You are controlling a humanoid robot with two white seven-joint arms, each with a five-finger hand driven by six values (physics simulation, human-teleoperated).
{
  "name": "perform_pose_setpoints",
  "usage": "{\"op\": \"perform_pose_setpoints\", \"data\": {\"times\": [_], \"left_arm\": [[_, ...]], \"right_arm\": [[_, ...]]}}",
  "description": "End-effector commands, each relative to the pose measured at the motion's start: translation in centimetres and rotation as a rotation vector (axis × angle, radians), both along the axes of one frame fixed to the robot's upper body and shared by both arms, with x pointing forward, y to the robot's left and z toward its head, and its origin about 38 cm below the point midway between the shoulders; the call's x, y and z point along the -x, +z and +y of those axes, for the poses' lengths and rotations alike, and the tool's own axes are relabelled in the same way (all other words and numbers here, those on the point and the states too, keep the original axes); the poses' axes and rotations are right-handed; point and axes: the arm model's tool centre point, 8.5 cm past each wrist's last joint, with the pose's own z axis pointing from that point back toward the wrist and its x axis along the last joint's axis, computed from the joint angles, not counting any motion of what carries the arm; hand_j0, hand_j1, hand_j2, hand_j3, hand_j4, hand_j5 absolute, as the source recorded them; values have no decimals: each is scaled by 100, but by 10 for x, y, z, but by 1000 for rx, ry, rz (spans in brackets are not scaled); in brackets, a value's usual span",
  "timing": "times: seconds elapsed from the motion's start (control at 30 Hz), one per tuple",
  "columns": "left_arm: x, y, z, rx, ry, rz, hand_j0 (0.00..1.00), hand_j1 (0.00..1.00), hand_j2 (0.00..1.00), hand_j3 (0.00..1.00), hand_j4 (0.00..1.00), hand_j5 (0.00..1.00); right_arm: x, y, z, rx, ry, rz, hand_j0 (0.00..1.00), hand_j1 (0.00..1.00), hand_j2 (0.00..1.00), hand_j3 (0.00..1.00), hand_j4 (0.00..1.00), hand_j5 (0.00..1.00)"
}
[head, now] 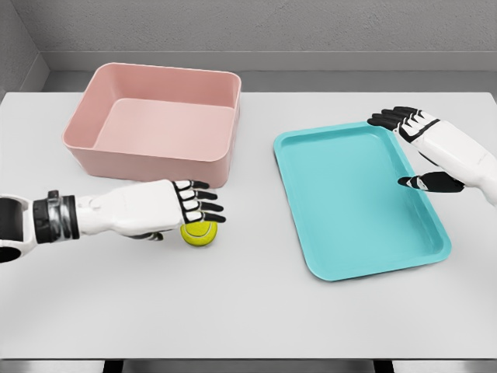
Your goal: Put the tennis from the blue tray into the pink basket with both arms
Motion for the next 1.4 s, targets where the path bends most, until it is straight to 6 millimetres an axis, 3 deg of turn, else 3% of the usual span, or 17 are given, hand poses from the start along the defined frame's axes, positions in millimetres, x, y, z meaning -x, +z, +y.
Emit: {"op": "perform_pose_setpoints", "data": {"times": [0.0,0.17,0.33,1.17,1.37], "left_arm": [[1,-3,-2,4,-4,12,100,100,100,100,100,100],[-5,2,-12,0,-30,-1,100,100,100,100,100,100],[-12,-6,-19,2,-31,21,100,100,100,100,100,100],[-19,-27,-12,-13,-5,110,100,100,100,100,100,100],[-23,-34,-20,-6,-3,121,100,100,100,100,100,100]], "right_arm": [[-1,-1,-1,-10,-4,5,100,100,100,100,100,100],[-1,-2,-2,-10,-7,9,100,100,100,100,100,100],[-1,-2,-2,-10,-7,9,100,100,100,100,100,100],[-2,-6,-5,-13,-17,20,100,100,100,100,100,100],[-2,-6,-6,-13,-18,22,100,100,100,100,100,100]]}}
